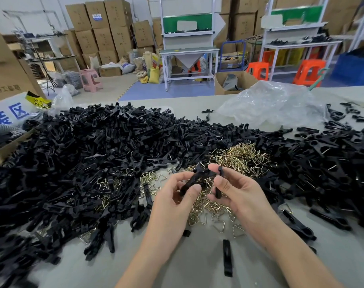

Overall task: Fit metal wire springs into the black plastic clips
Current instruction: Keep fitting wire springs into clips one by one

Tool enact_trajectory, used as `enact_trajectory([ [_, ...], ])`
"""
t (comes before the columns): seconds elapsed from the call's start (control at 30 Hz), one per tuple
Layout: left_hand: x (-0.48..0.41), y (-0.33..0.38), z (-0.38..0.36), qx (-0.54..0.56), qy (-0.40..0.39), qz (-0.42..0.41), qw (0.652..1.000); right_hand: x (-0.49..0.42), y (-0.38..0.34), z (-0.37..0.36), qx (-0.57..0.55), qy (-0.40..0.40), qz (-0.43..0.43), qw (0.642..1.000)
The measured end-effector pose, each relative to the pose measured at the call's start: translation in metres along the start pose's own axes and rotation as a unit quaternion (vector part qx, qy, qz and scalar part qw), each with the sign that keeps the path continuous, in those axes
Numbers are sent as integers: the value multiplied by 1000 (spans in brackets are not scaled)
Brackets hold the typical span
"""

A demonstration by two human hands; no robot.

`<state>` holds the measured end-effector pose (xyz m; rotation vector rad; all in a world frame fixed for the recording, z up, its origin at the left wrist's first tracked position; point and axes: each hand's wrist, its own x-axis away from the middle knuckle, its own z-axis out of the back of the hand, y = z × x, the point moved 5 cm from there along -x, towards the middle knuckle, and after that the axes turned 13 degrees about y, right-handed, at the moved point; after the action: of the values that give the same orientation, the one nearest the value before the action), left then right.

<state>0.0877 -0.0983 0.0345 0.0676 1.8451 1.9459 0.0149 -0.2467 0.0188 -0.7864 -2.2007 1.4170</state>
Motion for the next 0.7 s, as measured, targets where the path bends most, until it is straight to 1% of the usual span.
enact_trajectory([
  [0.1,2,0,-2,-2,-6,-5,1000,1,2,-3,-17,-18,-12,1000],
  [0.27,2,-3,0,-21,-1,-13,1000,3,5,-2,1,-25,-11,1000],
  [0.37,2,-2,2,-67,20,-45,997,5,2,-2,8,-20,-2,1000],
  [0.43,3,-2,1,-77,26,-61,995,5,0,-3,14,-15,4,1000],
  [0.57,4,-3,0,-62,18,-48,997,5,-4,-1,35,-2,19,999],
  [0.7,3,-3,-1,-55,6,-28,998,8,-6,-3,34,-18,25,999],
])
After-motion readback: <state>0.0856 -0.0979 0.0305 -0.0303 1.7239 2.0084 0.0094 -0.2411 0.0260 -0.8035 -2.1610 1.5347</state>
